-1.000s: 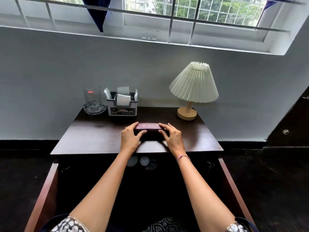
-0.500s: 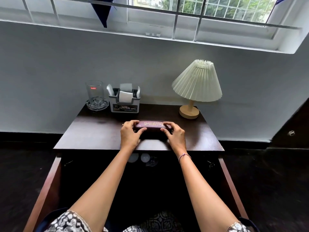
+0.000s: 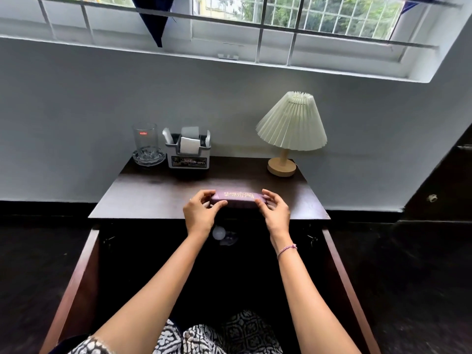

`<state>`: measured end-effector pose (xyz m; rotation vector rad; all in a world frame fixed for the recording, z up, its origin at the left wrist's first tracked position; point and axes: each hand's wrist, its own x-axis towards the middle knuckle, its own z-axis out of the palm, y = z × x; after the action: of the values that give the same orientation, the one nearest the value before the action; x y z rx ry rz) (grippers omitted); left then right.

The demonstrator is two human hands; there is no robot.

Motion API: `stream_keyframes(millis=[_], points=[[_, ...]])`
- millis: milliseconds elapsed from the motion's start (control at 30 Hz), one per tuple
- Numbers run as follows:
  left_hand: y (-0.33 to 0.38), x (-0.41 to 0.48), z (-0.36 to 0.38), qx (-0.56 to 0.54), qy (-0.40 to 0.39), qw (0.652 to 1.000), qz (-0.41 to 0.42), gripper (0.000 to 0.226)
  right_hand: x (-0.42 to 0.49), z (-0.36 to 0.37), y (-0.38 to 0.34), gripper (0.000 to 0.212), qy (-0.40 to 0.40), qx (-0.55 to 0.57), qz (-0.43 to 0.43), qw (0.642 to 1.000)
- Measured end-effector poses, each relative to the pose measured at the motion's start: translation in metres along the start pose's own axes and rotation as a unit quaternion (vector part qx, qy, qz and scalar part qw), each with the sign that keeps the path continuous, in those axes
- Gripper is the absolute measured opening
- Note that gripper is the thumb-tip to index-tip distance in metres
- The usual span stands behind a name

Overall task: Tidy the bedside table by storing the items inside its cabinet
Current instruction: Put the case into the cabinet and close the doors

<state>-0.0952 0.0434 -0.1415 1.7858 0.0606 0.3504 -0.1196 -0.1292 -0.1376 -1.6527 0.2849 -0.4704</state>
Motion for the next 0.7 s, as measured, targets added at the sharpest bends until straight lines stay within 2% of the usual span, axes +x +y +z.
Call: stream_keyframes(millis=[133,433,700], points=[[-0.002,-0.027,-0.001,0.026,0.029,0.999,-0.013,0.038,-0.021,-0.009,0.003,0.033,0.029,0.028,0.001,0.999],[-0.013,-0.068,-0.004,0.058,0.075,0.995,0.02,0.043,-0.051,-0.024,0.021,0.039,0.057,0.095,0.016,0.994],[-0.043,-0.095,-0.003,0.063,0.006,0.998,0.015,0.039,-0.073,-0.034,0.054,0.041,0.053,0.155,0.062,0.985]])
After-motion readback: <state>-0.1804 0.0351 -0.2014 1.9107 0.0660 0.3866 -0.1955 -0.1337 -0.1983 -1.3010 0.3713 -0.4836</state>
